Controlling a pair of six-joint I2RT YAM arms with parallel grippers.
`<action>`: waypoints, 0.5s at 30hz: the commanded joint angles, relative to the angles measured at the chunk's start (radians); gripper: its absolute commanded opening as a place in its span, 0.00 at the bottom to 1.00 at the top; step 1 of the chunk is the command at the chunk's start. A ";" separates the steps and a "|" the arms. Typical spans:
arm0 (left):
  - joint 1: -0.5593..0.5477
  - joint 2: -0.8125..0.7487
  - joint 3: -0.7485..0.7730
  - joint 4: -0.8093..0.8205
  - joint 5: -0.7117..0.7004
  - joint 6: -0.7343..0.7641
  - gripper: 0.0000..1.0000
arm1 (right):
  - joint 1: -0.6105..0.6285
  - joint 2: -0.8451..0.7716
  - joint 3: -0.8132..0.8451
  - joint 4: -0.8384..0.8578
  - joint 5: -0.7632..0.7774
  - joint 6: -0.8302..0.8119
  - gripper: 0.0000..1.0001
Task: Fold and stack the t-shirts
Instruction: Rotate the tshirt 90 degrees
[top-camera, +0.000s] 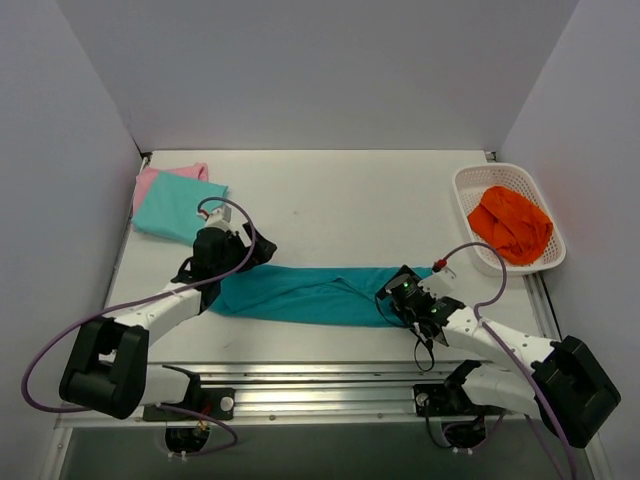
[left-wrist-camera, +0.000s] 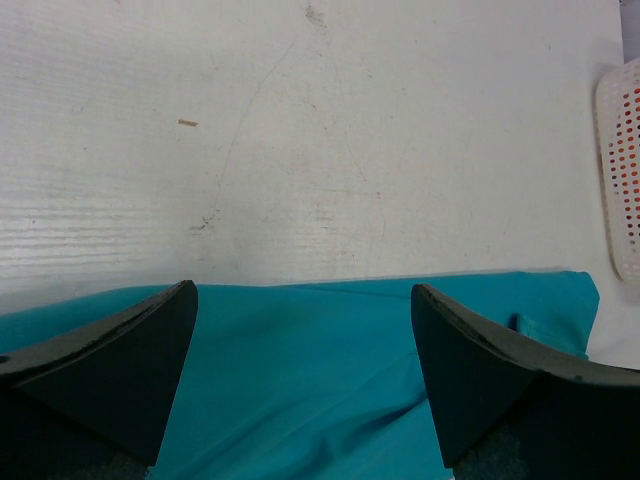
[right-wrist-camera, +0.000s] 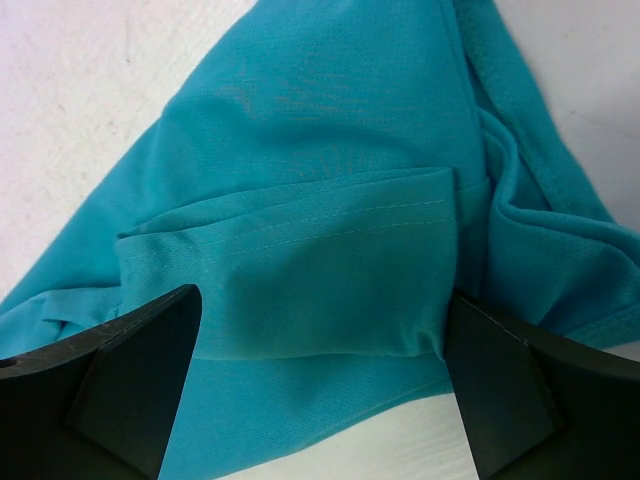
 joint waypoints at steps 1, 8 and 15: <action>-0.003 0.014 0.056 0.053 0.024 0.028 0.97 | -0.002 0.033 -0.037 0.029 -0.055 0.007 0.98; 0.000 0.057 0.096 0.047 0.042 0.041 0.97 | -0.147 0.298 -0.119 0.406 -0.241 -0.074 0.19; 0.043 0.056 0.106 0.034 0.059 0.050 0.96 | -0.252 0.754 -0.004 0.794 -0.473 -0.164 0.00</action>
